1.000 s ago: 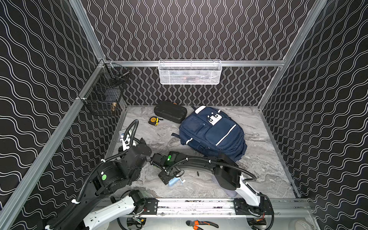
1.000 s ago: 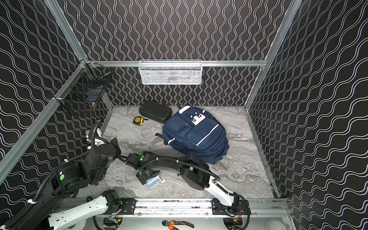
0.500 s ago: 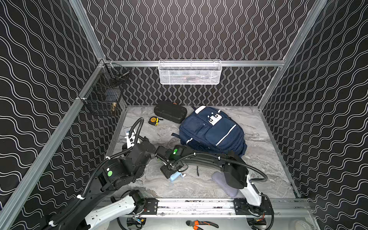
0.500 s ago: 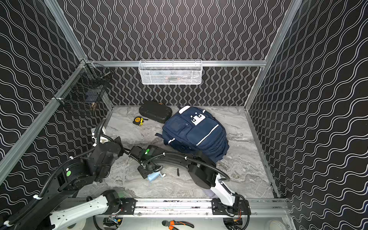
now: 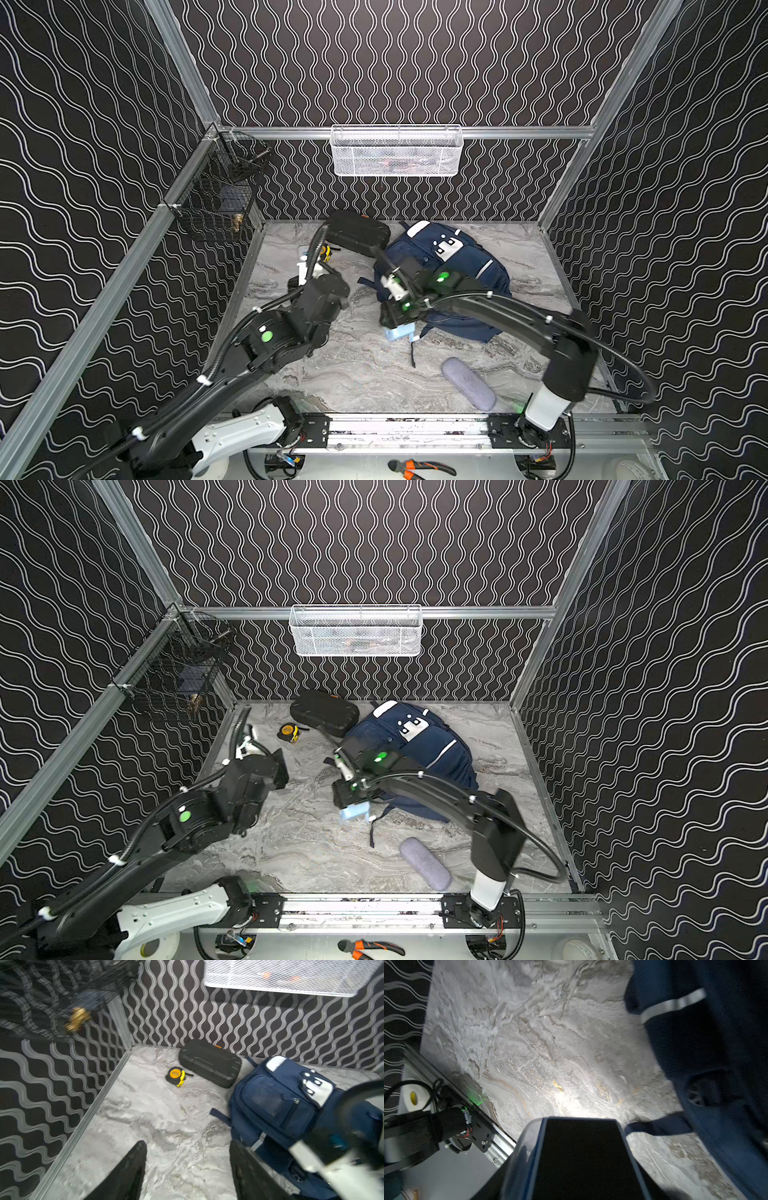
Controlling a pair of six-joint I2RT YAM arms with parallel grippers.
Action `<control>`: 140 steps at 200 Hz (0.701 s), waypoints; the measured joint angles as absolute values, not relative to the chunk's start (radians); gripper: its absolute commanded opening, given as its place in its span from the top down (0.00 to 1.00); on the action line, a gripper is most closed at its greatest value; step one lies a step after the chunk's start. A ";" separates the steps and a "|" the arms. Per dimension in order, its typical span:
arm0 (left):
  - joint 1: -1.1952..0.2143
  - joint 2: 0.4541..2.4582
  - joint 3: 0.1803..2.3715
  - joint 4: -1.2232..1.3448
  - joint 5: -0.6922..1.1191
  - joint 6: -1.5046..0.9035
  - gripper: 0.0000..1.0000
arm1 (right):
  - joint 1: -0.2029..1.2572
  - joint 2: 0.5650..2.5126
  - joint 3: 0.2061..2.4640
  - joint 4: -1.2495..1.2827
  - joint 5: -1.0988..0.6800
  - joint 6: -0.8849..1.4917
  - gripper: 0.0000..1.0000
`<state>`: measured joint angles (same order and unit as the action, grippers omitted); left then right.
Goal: Pack books, pencil case, and school supplies into a backpack
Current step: Pick up the pencil sharpener from the bottom-center of the table.
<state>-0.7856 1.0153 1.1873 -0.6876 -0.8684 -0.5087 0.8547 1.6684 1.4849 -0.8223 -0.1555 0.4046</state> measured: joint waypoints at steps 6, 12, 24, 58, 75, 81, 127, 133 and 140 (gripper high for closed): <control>-0.786 1.047 1.196 -0.658 -0.853 -0.486 0.34 | 0.823 1.634 1.457 -0.820 -0.164 0.408 0.75; -0.786 1.084 1.206 -0.630 -0.833 -0.463 0.33 | 0.787 1.597 1.425 -0.816 -0.171 0.411 0.75; -0.786 1.154 1.232 -0.580 -0.788 -0.420 0.33 | 0.712 1.517 1.359 -0.813 -0.177 0.419 0.75; -0.786 1.327 1.310 -0.424 -0.628 -0.347 0.35 | 0.529 1.311 1.236 -0.820 -0.192 0.434 0.74; -0.786 1.396 1.324 -0.358 -0.523 -0.341 0.35 | 0.437 1.230 1.199 -0.826 -0.184 0.442 0.75; -0.788 1.419 1.330 -0.337 -0.485 -0.340 0.36 | 0.410 1.203 1.188 -0.830 -0.182 0.448 0.75; -0.857 1.609 1.395 -0.222 -0.256 -0.315 0.36 | 0.274 1.032 1.108 -0.832 -0.157 0.482 0.76; -0.867 1.633 1.404 -0.210 -0.234 -0.312 0.36 | 0.257 1.017 1.100 -0.831 -0.146 0.483 0.76; -0.879 1.662 1.414 -0.200 -0.210 -0.311 0.36 | 0.236 1.003 1.092 -0.832 -0.143 0.489 0.76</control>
